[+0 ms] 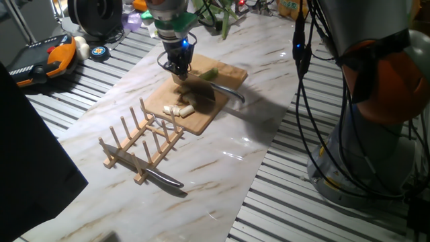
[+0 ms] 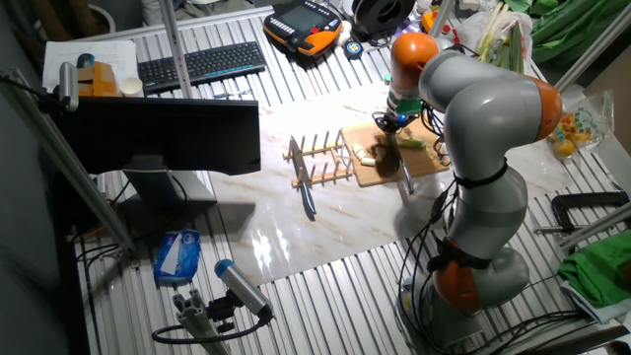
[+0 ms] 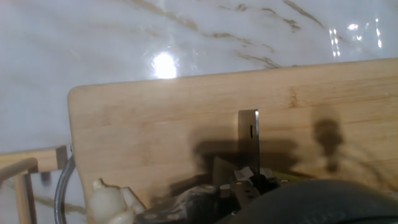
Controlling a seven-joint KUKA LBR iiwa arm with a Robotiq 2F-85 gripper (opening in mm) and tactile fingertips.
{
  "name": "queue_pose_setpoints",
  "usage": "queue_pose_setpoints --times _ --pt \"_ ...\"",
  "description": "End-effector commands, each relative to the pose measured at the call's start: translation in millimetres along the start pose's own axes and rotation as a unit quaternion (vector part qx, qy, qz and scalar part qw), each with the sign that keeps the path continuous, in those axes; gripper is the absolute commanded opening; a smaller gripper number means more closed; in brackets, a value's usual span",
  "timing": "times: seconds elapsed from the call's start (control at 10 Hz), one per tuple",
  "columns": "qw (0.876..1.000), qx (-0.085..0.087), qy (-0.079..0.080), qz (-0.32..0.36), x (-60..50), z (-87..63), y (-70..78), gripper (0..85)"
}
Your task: Chop the scallions
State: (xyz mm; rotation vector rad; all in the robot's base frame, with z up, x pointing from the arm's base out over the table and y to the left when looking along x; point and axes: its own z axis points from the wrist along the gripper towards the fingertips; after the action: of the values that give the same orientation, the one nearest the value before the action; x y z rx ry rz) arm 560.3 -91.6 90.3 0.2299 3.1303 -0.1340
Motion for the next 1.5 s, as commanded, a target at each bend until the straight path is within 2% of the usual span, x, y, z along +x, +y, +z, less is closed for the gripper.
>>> queue_pose_setpoints --times 0.0,0.2,0.7,1.0,1.4 --pt "1.000 -0.001 -0.002 0.000 -0.8 -3.9 0.0 0.7" --pt "1.000 -0.001 -0.003 0.001 1.0 -8.7 0.3 0.7" --pt "1.000 -0.001 0.000 0.003 -4.4 1.1 1.3 0.7" --pt "1.000 0.000 0.000 0.002 -3.6 -1.2 -0.6 0.7" --pt "1.000 -0.003 0.002 0.000 -8.1 4.9 1.1 0.7"
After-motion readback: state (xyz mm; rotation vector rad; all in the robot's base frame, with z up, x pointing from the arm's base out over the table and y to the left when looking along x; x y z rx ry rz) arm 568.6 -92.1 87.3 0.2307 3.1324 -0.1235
